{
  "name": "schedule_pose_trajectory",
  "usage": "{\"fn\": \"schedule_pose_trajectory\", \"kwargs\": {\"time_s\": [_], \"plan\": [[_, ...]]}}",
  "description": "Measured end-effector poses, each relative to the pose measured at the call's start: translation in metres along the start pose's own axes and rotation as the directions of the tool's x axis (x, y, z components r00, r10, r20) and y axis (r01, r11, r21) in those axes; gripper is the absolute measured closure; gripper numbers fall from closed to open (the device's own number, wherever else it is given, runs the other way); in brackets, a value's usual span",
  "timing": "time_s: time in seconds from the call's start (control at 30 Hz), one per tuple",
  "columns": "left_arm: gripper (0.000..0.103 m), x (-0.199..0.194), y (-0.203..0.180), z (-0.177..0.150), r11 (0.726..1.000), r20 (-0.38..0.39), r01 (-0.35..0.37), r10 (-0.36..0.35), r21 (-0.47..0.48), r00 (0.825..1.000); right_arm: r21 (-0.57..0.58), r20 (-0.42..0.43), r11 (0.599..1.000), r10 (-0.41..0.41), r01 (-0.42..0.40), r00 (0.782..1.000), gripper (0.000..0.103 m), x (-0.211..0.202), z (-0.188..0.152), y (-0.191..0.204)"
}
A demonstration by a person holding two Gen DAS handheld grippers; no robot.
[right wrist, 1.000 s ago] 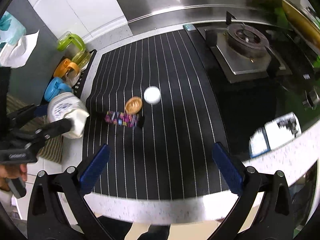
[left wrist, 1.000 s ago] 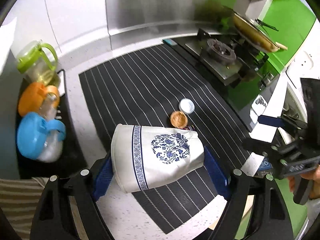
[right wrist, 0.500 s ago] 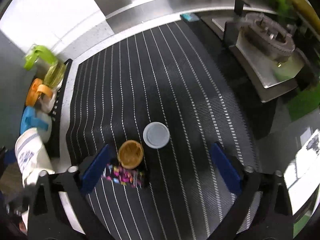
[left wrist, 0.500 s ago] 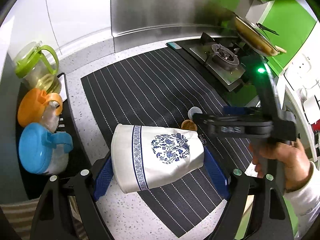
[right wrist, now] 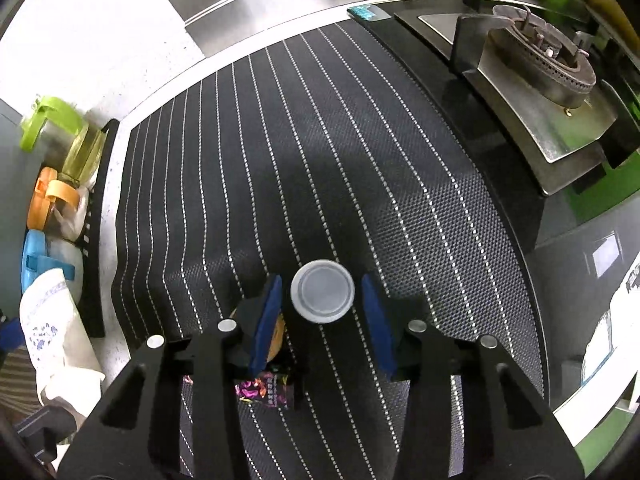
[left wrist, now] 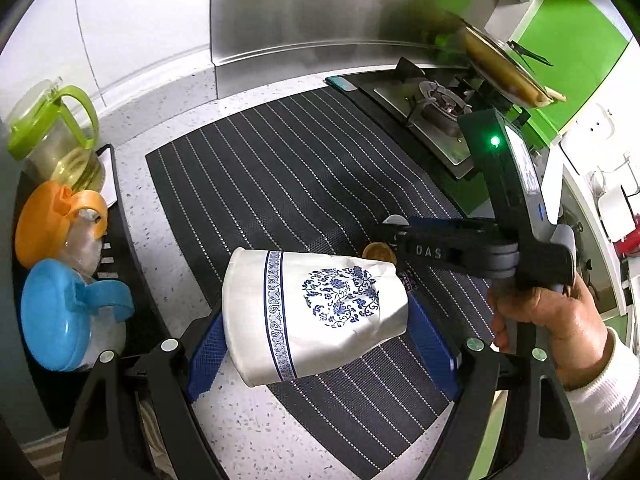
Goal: Collect trash
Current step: 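Grasp the white plastic lid with the right tool while left holds the bag, then carry the lid and patterned bag with both tools over the wastebasket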
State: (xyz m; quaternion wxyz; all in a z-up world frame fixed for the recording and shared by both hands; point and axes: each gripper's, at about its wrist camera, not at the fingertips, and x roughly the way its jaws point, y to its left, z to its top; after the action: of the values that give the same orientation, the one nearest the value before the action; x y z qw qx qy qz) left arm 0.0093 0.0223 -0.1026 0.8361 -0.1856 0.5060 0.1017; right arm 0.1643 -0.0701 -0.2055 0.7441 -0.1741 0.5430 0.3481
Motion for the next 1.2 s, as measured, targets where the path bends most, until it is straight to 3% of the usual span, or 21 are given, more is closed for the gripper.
{"fn": "schedule_pose_trajectory", "kwargs": {"time_s": [0.07,0.4,0.6,0.73,0.93,1.07,1.2], "plan": [[0.023,0.001,0.0,0.001,1.0,0.001,0.007,-0.007,0.005,1.0,-0.005,0.005,1.0,-0.013,0.013,1.0,0.071,0.002,0.0,0.003],[0.023,-0.002,-0.004,0.002,0.999,0.009,0.03,-0.03,0.046,1.0,0.018,0.059,1.0,-0.013,0.012,0.998,0.071,-0.02,-0.009,-0.006],[0.023,-0.015,-0.024,0.009,0.987,0.024,0.068,-0.072,0.143,0.997,0.036,0.146,0.999,-0.017,0.012,0.989,0.071,-0.082,-0.035,-0.013],[0.023,-0.023,-0.052,0.012,0.961,0.027,0.113,-0.124,0.251,0.992,0.095,0.226,0.995,-0.052,0.031,0.973,0.071,-0.137,-0.072,-0.024],[0.023,-0.027,-0.116,0.001,0.872,-0.012,0.22,-0.239,0.438,0.971,0.259,0.297,0.962,-0.158,0.08,0.942,0.071,-0.197,-0.152,-0.05],[0.023,-0.028,-0.169,-0.019,0.782,-0.073,0.297,-0.309,0.549,0.948,0.387,0.3,0.914,-0.248,0.121,0.921,0.071,-0.225,-0.215,-0.073],[0.023,-0.027,-0.218,-0.047,0.688,-0.142,0.36,-0.354,0.63,0.924,0.526,0.274,0.836,-0.338,0.154,0.9,0.071,-0.246,-0.285,-0.1]]}}
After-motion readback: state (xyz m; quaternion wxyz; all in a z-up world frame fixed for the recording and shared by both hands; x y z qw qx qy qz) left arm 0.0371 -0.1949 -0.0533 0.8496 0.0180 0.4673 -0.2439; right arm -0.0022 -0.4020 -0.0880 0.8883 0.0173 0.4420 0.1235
